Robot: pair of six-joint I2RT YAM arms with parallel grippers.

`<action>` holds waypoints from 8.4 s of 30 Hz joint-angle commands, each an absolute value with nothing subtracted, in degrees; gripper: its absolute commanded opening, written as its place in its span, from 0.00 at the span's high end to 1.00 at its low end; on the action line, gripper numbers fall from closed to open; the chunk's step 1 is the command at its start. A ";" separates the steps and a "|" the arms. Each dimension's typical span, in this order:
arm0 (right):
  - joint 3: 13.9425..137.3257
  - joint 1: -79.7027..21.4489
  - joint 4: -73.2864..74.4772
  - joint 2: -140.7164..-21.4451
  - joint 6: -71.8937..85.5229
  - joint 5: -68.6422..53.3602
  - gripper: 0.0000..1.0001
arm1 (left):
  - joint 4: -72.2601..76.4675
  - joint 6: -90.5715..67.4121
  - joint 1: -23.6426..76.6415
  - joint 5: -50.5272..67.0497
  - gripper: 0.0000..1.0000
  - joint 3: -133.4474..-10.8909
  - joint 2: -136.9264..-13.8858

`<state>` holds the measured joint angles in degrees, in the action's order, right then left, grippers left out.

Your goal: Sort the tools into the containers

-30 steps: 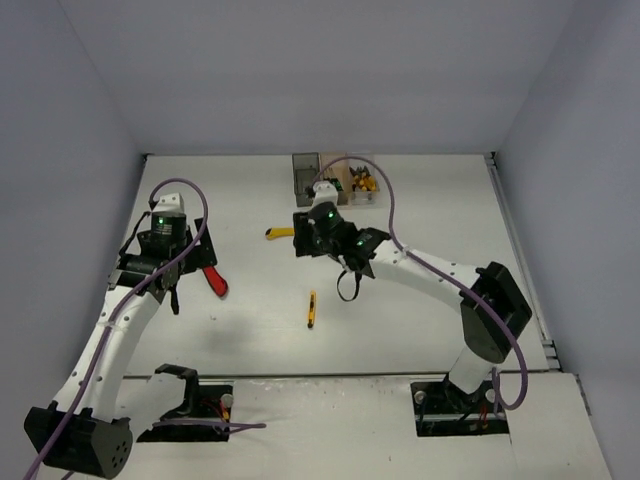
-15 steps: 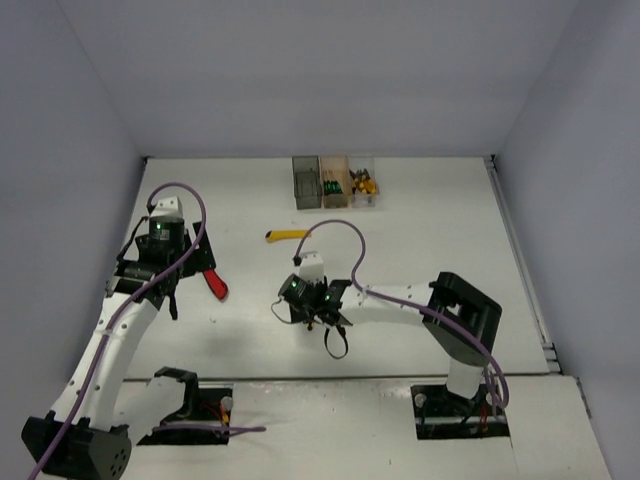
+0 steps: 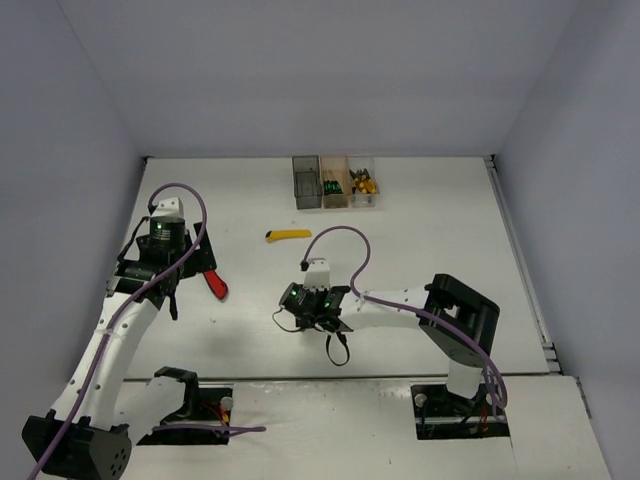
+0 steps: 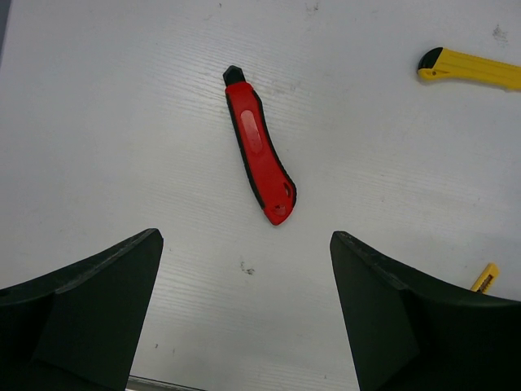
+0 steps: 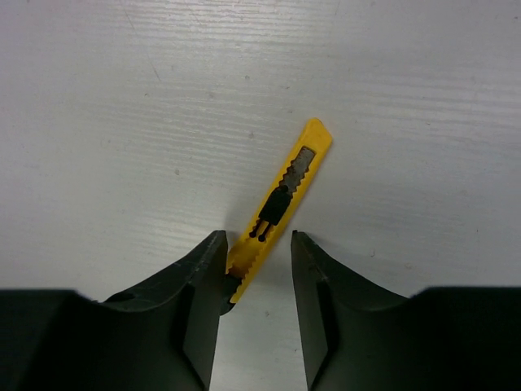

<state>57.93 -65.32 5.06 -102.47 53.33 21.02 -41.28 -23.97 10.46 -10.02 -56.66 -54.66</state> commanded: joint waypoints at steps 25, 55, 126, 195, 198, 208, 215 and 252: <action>104.90 -41.86 5.49 -119.32 17.12 19.42 1.00 | -39.33 -22.52 10.02 -8.68 0.19 -57.52 -57.04; 117.71 -31.10 -5.19 -126.27 6.90 0.74 0.56 | -29.68 -6.88 16.39 4.76 0.19 -57.84 -61.06; 43.59 -27.07 8.17 -50.04 18.81 -5.27 0.45 | -19.43 -26.26 19.45 21.24 1.00 -108.31 -114.76; 39.90 -27.42 7.47 -49.75 19.34 -8.79 0.43 | -24.88 -43.77 7.38 -11.96 0.24 -53.87 -86.39; 39.88 -27.51 7.47 -49.63 19.34 -8.76 0.43 | -23.81 -44.57 7.10 -10.61 0.26 -53.65 -90.32; 39.81 -27.60 7.38 -50.36 19.25 -8.35 0.43 | -22.50 -45.44 7.03 -10.55 0.74 -51.86 -91.85; 39.69 -27.60 7.26 -50.80 19.25 -8.23 0.43 | -19.51 -45.51 7.31 -4.26 1.00 -54.84 -89.69; 39.11 -27.60 7.29 -55.03 20.39 -7.82 0.43 | 11.51 -30.51 18.72 15.38 1.00 -119.63 -134.04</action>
<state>39.00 -27.09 10.09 -53.72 19.97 -8.01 3.56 -30.44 18.37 15.07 -114.66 -136.63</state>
